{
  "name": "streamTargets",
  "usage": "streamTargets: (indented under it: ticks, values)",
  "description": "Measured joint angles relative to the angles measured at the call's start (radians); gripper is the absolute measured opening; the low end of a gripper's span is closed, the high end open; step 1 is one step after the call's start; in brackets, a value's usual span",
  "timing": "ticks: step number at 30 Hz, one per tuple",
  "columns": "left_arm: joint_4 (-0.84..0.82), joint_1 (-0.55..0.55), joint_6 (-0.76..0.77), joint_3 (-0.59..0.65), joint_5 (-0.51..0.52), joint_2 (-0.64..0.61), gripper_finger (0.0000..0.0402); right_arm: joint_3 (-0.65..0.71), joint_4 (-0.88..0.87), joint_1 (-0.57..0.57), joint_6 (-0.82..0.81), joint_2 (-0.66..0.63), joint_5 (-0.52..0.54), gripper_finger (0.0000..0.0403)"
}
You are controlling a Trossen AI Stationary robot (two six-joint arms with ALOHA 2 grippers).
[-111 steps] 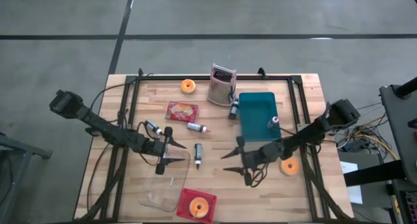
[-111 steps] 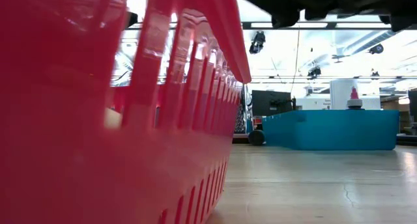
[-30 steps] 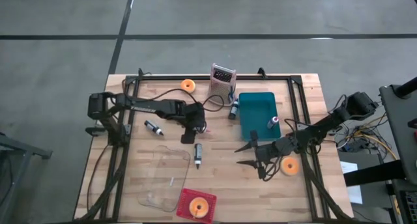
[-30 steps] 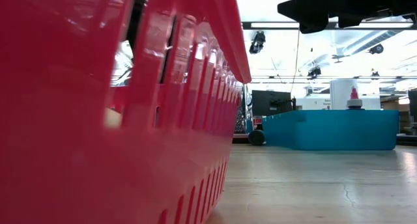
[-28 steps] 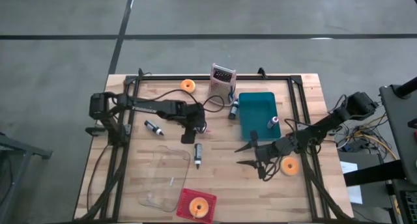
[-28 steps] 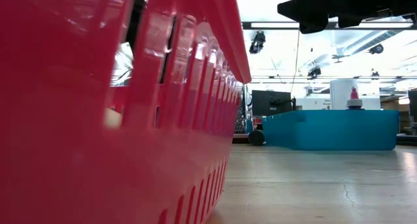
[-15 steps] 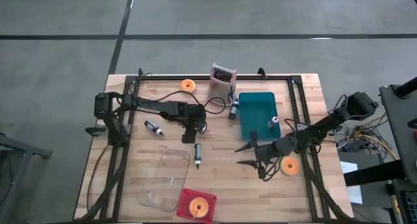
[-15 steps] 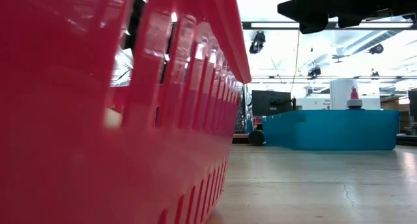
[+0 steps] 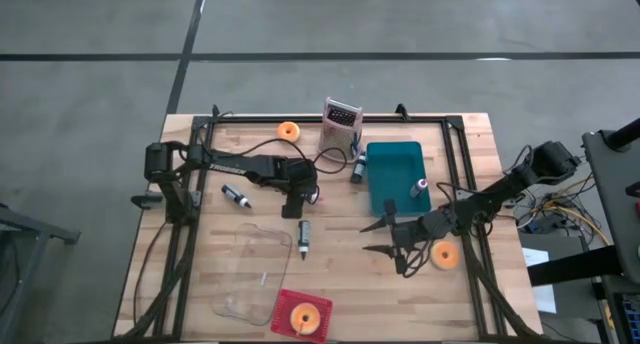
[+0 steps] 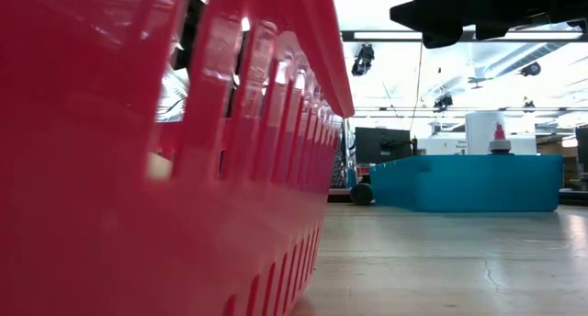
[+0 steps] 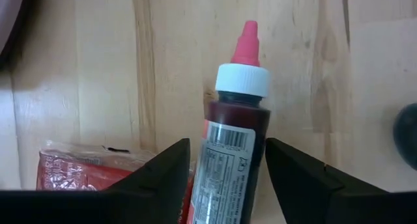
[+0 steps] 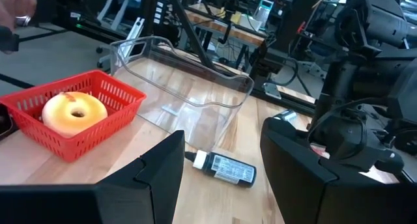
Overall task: Pick & Place Food Item
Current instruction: Put the pink food coloring bottle into the blue bin
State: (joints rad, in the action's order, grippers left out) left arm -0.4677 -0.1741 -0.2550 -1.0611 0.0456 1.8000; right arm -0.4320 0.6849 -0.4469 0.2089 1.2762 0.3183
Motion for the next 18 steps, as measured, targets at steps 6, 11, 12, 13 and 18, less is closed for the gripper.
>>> streamTargets:
  ticks: [6, 11, 12, 13, 18]
  values:
    - [-0.001, 0.000, -0.001, 0.001, 0.000, 0.000, 0.0155, 0.000, 0.000, 0.000, 0.000, 0.000, 0.000, 0.0198]
    - [-0.001, 0.000, -0.021, 0.001, 0.000, 0.000, 0.0113, 0.000, 0.001, 0.000, 0.000, 0.000, 0.000, 0.0198]
    - [-0.001, 0.000, -0.024, 0.001, 0.000, 0.000, 0.0106, 0.000, 0.001, 0.000, 0.000, 0.000, 0.000, 0.0198]
    - [0.000, 0.000, -0.028, 0.001, 0.000, 0.000, 0.0100, 0.000, 0.001, 0.000, 0.000, 0.000, -0.001, 0.0198]
    - [-0.001, 0.000, -0.038, 0.001, 0.000, 0.000, 0.0075, 0.000, 0.001, 0.000, 0.000, 0.000, -0.001, 0.0198]
